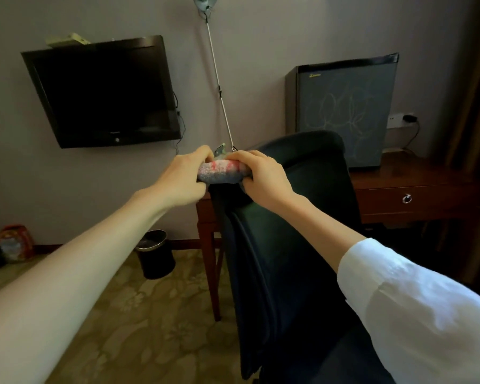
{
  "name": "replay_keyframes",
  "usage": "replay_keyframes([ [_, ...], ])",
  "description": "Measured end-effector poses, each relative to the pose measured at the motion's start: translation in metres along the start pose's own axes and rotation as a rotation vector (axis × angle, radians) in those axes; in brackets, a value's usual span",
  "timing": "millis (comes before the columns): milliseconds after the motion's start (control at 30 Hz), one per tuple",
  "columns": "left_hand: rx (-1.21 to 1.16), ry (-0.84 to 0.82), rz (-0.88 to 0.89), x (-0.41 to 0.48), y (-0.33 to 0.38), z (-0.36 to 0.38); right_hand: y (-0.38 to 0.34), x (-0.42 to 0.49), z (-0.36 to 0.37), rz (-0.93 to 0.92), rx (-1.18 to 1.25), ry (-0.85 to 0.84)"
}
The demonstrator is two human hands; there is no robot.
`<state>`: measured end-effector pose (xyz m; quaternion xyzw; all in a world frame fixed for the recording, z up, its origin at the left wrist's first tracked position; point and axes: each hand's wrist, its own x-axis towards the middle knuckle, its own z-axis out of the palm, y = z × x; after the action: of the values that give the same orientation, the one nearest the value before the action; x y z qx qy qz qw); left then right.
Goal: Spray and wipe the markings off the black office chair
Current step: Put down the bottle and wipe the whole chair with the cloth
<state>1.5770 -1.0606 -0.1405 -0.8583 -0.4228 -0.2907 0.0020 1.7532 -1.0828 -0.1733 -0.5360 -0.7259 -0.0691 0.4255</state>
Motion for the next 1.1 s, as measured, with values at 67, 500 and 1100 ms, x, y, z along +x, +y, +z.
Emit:
replay_keyframes([
  [67, -0.004, 0.000, -0.007, -0.001, -0.002, -0.001, -0.002, -0.002, -0.004, 0.000, 0.010, -0.022],
  [500, 0.109, 0.089, 0.062, -0.049, 0.018, -0.016, -0.021, -0.040, -0.017, -0.063, 0.105, 0.015],
  [1100, 0.170, 0.284, 0.153, -0.150, 0.085, -0.033, -0.052, -0.129, -0.057, -0.136, 0.266, 0.021],
])
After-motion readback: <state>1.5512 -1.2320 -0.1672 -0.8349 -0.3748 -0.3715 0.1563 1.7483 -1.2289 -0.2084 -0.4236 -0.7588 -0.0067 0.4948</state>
